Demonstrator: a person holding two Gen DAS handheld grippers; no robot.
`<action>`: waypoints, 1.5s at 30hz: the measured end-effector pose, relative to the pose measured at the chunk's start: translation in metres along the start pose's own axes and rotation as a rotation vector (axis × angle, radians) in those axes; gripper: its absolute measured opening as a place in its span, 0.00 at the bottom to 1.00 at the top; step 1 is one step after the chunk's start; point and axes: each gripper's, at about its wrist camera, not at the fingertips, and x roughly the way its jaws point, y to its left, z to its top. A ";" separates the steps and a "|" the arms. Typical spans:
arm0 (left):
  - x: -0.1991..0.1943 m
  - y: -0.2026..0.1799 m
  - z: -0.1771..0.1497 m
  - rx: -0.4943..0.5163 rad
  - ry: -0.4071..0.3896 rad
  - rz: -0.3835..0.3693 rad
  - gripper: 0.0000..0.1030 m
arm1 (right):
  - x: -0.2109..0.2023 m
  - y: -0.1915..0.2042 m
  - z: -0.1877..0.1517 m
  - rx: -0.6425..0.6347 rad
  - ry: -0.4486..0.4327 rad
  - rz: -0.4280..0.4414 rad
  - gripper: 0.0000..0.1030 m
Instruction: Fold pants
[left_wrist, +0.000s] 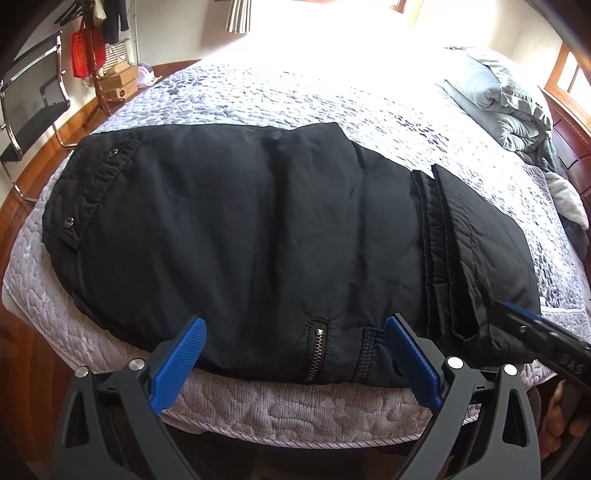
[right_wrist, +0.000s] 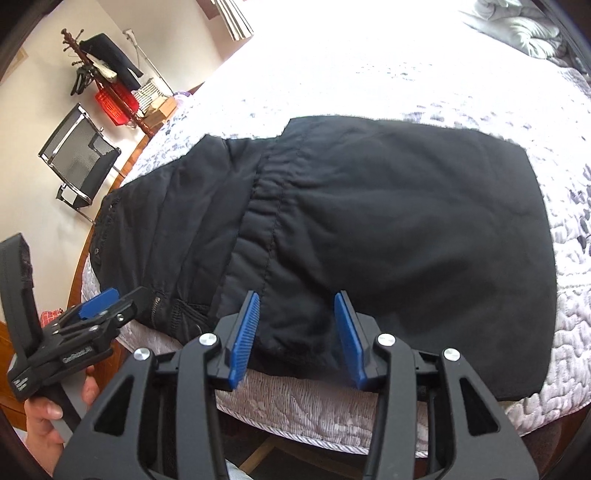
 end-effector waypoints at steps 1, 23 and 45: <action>0.000 -0.001 -0.001 0.002 0.003 -0.004 0.95 | 0.003 0.001 -0.001 -0.003 0.007 -0.005 0.42; 0.003 0.002 -0.010 -0.009 0.015 0.009 0.95 | 0.019 0.028 -0.007 -0.084 0.006 -0.026 0.45; -0.015 0.052 -0.004 -0.125 0.002 -0.025 0.95 | -0.004 0.050 0.001 -0.140 -0.028 -0.080 0.49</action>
